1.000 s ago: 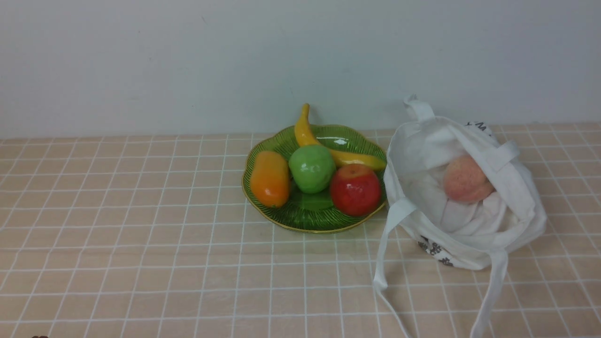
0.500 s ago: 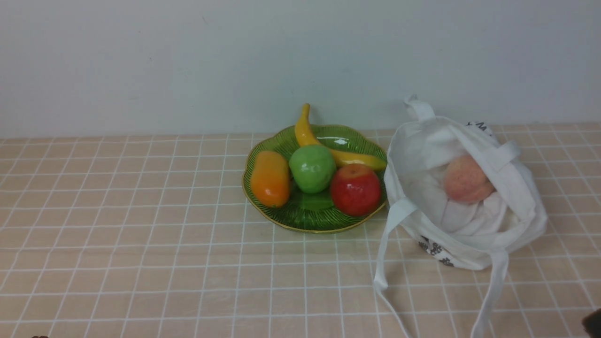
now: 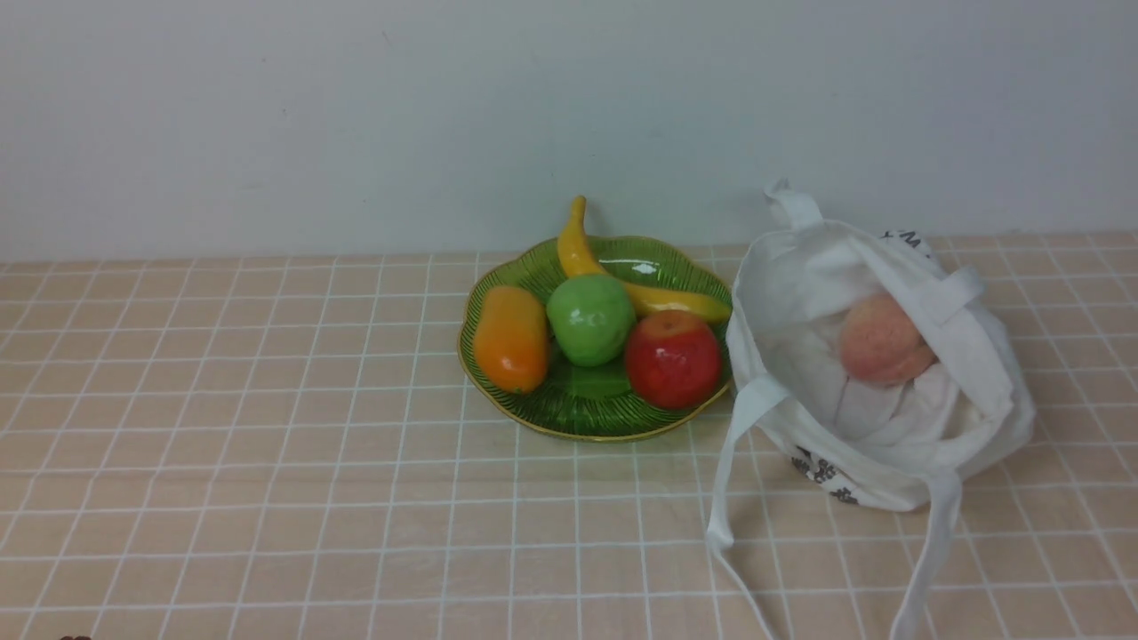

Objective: Take the fruit out of the bag on the brown coffee tablecloth and place them on the plate.
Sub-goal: 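Reach into the cloth bag and grasp the peach with the right gripper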

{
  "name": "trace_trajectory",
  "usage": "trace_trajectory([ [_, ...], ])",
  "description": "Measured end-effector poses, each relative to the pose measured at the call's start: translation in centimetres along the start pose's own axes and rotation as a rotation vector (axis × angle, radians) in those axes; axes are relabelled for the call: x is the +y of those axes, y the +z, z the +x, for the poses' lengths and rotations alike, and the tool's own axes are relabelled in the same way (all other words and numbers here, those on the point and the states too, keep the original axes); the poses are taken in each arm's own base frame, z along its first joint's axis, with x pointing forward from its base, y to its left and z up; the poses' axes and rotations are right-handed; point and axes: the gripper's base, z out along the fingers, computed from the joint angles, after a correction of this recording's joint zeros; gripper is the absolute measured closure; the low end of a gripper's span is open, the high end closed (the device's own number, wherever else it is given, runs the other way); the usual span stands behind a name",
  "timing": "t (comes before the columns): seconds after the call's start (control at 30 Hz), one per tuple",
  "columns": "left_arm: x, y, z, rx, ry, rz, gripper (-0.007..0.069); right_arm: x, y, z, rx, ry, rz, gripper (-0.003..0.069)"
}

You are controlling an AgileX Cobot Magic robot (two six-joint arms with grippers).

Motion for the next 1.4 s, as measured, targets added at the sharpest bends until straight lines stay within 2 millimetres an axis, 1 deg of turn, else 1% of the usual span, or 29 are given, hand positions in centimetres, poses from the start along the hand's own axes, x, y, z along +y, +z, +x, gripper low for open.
trace_trajectory([
  [0.07, 0.0, 0.0, 0.0, 0.0, 0.0, 0.0, 0.0633, -0.1, 3.3, -1.6, 0.161, 0.002, 0.028, 0.0669],
  [0.1, 0.0, 0.0, 0.0, 0.0, 0.0, 0.0, 0.0633, -0.2, 4.4, -1.9, 0.206, 0.002, 0.033, 0.0668],
  [0.13, 0.0, 0.0, 0.0, 0.0, 0.0, 0.0, 0.0633, -0.4, 6.4, -2.1, 0.28, 0.004, 0.036, 0.0666],
  [0.2, 0.0, 0.0, 0.0, 0.0, 0.0, 0.0, 0.0633, -0.3, 8.6, -2.5, 0.342, -0.007, 0.029, 0.0664],
  [0.23, 0.0, 0.0, 0.0, 0.0, 0.0, 0.0, 0.0633, -0.2, 9.9, -2.5, 0.381, -0.012, 0.02, 0.0662],
  [0.27, 0.0, 0.0, 0.0, 0.0, 0.0, 0.0, 0.0633, -0.1, 10.6, -2.5, 0.4, -0.013, 0.014, 0.0659],
  [0.3, 0.0, 0.0, 0.0, 0.0, 0.0, 0.0, 0.0633, 0.3, 12.3, -2.5, 0.44, -0.025, -0.002, 0.0653],
  [0.37, 0.0, 0.0, 0.0, 0.0, 0.0, 0.0, 0.0633, 0.9, 14.9, -2.6, 0.482, -0.033, -0.017, 0.0635],
  [0.4, 0.0, 0.0, 0.0, 0.0, 0.0, 0.0, 0.0633, 0.9, 15.2, -2.5, 0.491, -0.032, -0.016, 0.0633],
  [0.53, 0.0, 0.0, 0.0, 0.0, 0.0, 0.0, 0.0633, 1.0, 20.0, -2.0, 0.561, 0.002, 0.001, 0.0573],
  [0.57, 0.0, 0.0, 0.0, 0.0, 0.0, 0.0, 0.0633, 0.8, 20.9, -1.9, 0.573, 0.01, 0.009, 0.0558],
  [0.6, 0.0, 0.0, 0.0, 0.0, 0.0, 0.0, 0.0633, 0.5, 22.7, -1.5, 0.588, 0.024, 0.034, 0.0523],
  [0.63, 0.0, 0.0, 0.0, 0.0, 0.0, 0.0, 0.0633, 0.5, 22.9, -1.5, 0.589, 0.025, 0.035, 0.0519],
  [0.7, 0.0, 0.0, 0.0, 0.0, 0.0, 0.0, 0.0633, 0.1, 24.6, -1.3, 0.586, 0.027, 0.065, 0.0477],
  [0.8, 0.0, 0.0, 0.0, 0.0, 0.0, 0.0, 0.0633, -0.5, 26.3, -1.0, 0.588, 0.038, 0.109, 0.041],
  [0.87, 0.0, 0.0, 0.0, 0.0, 0.0, 0.0, 0.0633, -0.9, 27.0, -1.3, 0.579, 0.04, 0.139, 0.0365],
  [0.93, 0.0, 0.0, 0.0, 0.0, 0.0, 0.0, 0.0633, -1.8, 27.6, -1.8, 0.563, 0.042, 0.182, 0.0314],
  [0.97, 0.0, 0.0, 0.0, 0.0, 0.0, 0.0, 0.0633, -2.0, 27.8, -2.0, 0.553, 0.043, 0.194, 0.0301],
  [1.1, 0.0, 0.0, 0.0, 0.0, 0.0, 0.0, 0.0633, -4.3, 28.8, -2.8, 0.506, 0.074, 0.273, 0.0234],
  [1.2, 0.0, 0.0, 0.0, 0.0, 0.0, 0.0, 0.0633, -6.0, 29.4, -2.7, 0.5, 0.115, 0.322, 0.0211],
  [1.27, 0.0, 0.0, 0.0, 0.0, 0.0, 0.0, 0.0633, -6.5, 29.5, -2.8, 0.499, 0.134, 0.337, 0.0207],
  [1.33, 0.0, 0.0, 0.0, 0.0, 0.0, 0.0, 0.0633, -6.6, 29.4, -3.2, 0.501, 0.149, 0.348, 0.0205],
  [1.4, 0.0, 0.0, 0.0, 0.0, 0.0, 0.0, 0.0633, -6.3, 29.4, -4.3, 0.498, 0.153, 0.35, 0.0205],
])
